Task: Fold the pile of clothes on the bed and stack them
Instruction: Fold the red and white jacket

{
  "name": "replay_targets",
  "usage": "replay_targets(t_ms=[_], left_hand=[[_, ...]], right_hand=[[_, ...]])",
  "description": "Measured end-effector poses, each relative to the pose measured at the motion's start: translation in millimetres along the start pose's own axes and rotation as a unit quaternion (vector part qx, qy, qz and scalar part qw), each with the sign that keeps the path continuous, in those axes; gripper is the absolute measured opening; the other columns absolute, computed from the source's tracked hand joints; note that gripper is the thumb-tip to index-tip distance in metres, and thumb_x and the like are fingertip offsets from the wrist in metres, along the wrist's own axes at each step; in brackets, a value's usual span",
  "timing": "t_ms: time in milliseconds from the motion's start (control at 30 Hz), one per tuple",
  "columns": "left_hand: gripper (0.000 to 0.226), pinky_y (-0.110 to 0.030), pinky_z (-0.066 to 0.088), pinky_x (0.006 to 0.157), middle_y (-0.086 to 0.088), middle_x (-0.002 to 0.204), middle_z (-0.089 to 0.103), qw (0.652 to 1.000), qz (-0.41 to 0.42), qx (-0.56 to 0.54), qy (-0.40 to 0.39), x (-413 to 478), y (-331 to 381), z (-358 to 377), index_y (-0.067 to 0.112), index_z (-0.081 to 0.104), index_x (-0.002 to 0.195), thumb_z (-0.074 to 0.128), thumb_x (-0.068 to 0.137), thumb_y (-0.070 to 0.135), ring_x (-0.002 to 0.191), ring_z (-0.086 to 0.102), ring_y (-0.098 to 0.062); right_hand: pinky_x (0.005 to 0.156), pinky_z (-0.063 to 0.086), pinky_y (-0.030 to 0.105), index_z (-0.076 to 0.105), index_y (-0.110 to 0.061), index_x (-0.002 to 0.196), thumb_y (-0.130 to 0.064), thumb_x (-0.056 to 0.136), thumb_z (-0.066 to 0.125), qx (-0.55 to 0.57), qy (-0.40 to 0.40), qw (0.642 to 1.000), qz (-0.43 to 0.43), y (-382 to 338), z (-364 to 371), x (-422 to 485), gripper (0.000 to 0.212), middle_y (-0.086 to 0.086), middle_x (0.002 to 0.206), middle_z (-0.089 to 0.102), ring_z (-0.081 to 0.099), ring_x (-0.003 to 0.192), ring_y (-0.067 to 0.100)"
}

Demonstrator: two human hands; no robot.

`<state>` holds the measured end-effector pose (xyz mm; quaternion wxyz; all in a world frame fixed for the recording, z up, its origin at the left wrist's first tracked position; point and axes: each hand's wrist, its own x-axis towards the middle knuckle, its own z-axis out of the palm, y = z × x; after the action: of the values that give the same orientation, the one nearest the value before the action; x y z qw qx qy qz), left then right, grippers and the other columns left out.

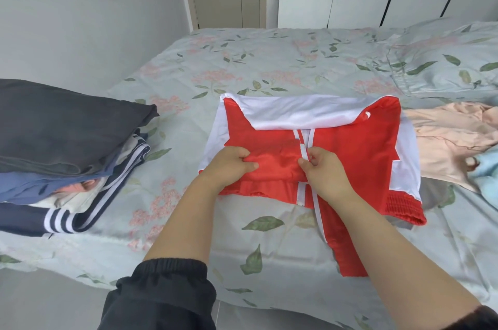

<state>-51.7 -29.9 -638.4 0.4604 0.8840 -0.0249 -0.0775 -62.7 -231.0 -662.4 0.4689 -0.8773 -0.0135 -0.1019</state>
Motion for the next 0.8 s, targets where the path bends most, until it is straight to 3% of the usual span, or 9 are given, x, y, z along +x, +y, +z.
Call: replay_targets(t_ms=[67,133,200,267,367,467,567,667,800], left_hand=[[0.007,-0.016,0.043,0.062,-0.002,0.080,0.061,0.995,-0.021,-0.091,0.015,1.3,0.8,-4.0,0.015,0.066,0.083,0.067,0.086,0.009,0.068,0.056,-0.012],[0.018,-0.022,0.050,0.066,-0.002,0.095,0.065,0.992,-0.039,-0.115,0.025,2.5,-2.5,-6.1,0.021,0.067,0.100,0.067,0.086,0.011,0.076,0.062,-0.014],[0.033,-0.033,0.054,0.077,-0.004,0.108,0.060,0.998,-0.060,-0.020,0.022,3.0,-6.7,-5.7,0.017,0.062,0.119,0.067,0.086,0.015,0.085,0.063,-0.021],[0.041,-0.035,0.051,0.088,-0.008,0.119,0.057,0.992,-0.071,0.100,0.007,1.7,-8.7,-2.1,0.015,0.057,0.127,0.066,0.087,0.019,0.099,0.061,-0.027],[0.036,-0.031,0.042,0.093,-0.007,0.129,0.054,0.976,-0.056,0.206,0.047,-0.9,-6.0,5.7,0.015,0.057,0.127,0.057,0.091,0.022,0.116,0.053,-0.026],[0.038,-0.035,0.042,0.092,-0.009,0.127,0.057,0.944,0.035,0.282,0.167,-2.5,-1.7,16.2,0.015,0.054,0.129,0.044,0.092,0.014,0.116,0.050,-0.029],[0.049,-0.043,0.026,0.112,-0.002,0.155,0.029,0.922,0.133,0.356,0.071,-2.4,-7.3,35.2,0.024,0.031,0.148,0.036,0.099,0.024,0.140,0.024,-0.026],[0.053,-0.050,0.005,0.116,0.010,0.161,-0.004,0.906,0.075,0.414,-0.048,-0.2,-22.8,46.9,0.034,0.003,0.152,0.022,0.103,0.038,0.148,-0.003,-0.023],[0.053,-0.054,0.002,0.115,0.009,0.161,-0.002,0.901,0.078,0.427,-0.016,-1.6,-25.0,48.8,0.033,0.004,0.152,0.022,0.103,0.039,0.147,-0.007,-0.024]], right_hand=[[0.079,0.050,0.030,0.061,-0.010,0.120,0.001,0.091,0.053,0.077,-0.012,0.997,-0.021,-6.0,-0.3,-1.1,0.032,0.014,0.094,0.069,0.065,0.086,0.029],[0.086,0.051,0.034,0.049,-0.018,0.136,0.003,0.091,0.052,0.117,-0.019,0.993,-0.023,-6.7,1.8,-2.9,0.050,0.014,0.093,0.069,0.064,0.087,0.033],[0.079,0.046,0.028,0.041,-0.018,0.143,-0.005,0.090,0.057,0.035,0.000,0.999,-0.005,-0.6,7.3,-2.4,0.057,-0.003,0.080,0.057,0.055,0.080,0.024],[0.072,0.039,0.027,0.032,-0.018,0.146,-0.013,0.088,0.061,-0.062,0.007,0.998,0.004,3.0,12.4,-3.5,0.065,-0.004,0.079,0.052,0.054,0.083,0.024],[0.079,0.043,0.034,0.027,-0.017,0.147,-0.017,0.089,0.059,-0.138,-0.006,0.990,-0.020,0.8,17.8,-6.6,0.066,0.012,0.109,0.063,0.058,0.103,0.034],[0.096,0.037,0.040,0.026,-0.016,0.148,-0.020,0.091,0.051,-0.280,0.024,0.954,-0.102,-1.2,19.6,-8.9,0.062,0.011,0.134,0.048,0.046,0.116,0.030],[0.114,0.012,0.050,0.016,-0.025,0.151,-0.031,0.098,0.035,-0.389,-0.047,0.914,-0.107,4.8,20.1,-14.1,0.057,0.002,0.157,0.020,0.019,0.142,0.025],[0.114,-0.005,0.055,0.004,-0.030,0.152,-0.043,0.101,0.017,-0.431,-0.151,0.889,-0.025,17.2,19.6,-14.6,0.054,-0.005,0.160,0.005,-0.001,0.147,0.020],[0.116,-0.003,0.049,0.012,-0.027,0.152,-0.044,0.102,0.024,-0.344,-0.193,0.918,-0.035,17.0,3.5,-15.9,0.055,-0.003,0.160,0.008,0.000,0.147,0.016]])
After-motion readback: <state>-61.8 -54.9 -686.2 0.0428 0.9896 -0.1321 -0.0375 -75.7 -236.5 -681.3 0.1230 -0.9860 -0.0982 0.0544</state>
